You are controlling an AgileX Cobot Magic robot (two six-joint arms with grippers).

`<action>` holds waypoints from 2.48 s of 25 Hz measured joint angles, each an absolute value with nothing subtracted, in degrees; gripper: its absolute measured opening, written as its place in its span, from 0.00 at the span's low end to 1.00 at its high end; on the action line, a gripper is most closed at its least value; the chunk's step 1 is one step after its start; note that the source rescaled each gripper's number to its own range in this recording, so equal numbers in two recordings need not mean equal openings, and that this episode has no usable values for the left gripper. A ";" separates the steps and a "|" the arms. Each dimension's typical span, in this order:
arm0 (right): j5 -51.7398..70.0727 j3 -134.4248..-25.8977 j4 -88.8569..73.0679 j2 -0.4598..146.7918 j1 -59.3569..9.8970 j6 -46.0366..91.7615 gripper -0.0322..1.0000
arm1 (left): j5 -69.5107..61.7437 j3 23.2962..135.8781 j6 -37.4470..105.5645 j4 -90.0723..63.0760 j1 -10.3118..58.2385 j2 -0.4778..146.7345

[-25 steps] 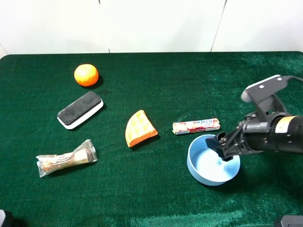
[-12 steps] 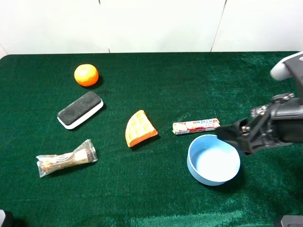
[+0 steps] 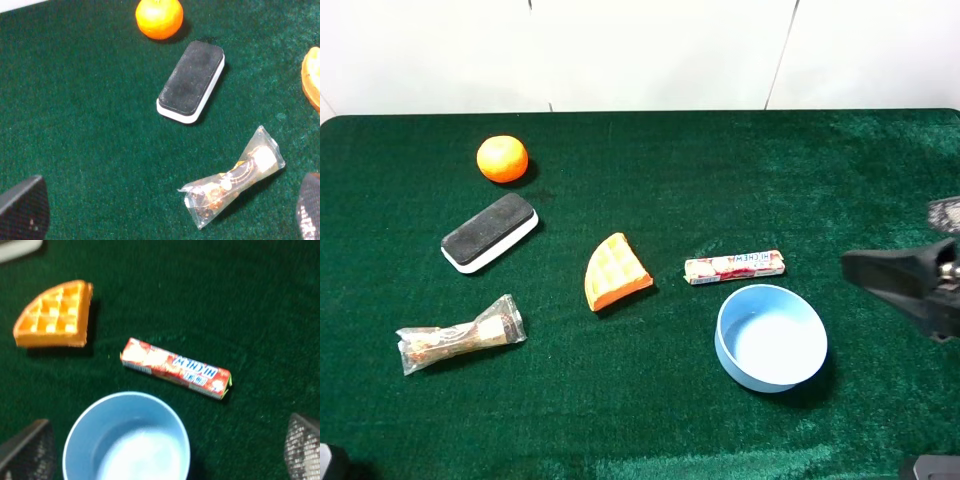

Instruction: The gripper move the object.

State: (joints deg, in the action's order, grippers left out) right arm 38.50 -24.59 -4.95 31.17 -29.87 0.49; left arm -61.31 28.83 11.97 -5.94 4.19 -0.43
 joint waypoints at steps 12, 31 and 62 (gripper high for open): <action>46.03 -27.63 -4.79 24.94 -23.77 0.00 1.00 | -61.31 28.83 11.97 -5.94 4.19 -0.43; 57.91 -28.62 -2.99 8.42 -11.35 0.67 1.00 | -61.31 28.83 11.97 -5.94 4.19 -0.43; 58.42 -28.57 -6.14 -0.36 1.09 3.78 1.00 | -61.31 28.83 11.97 -5.76 4.19 -0.43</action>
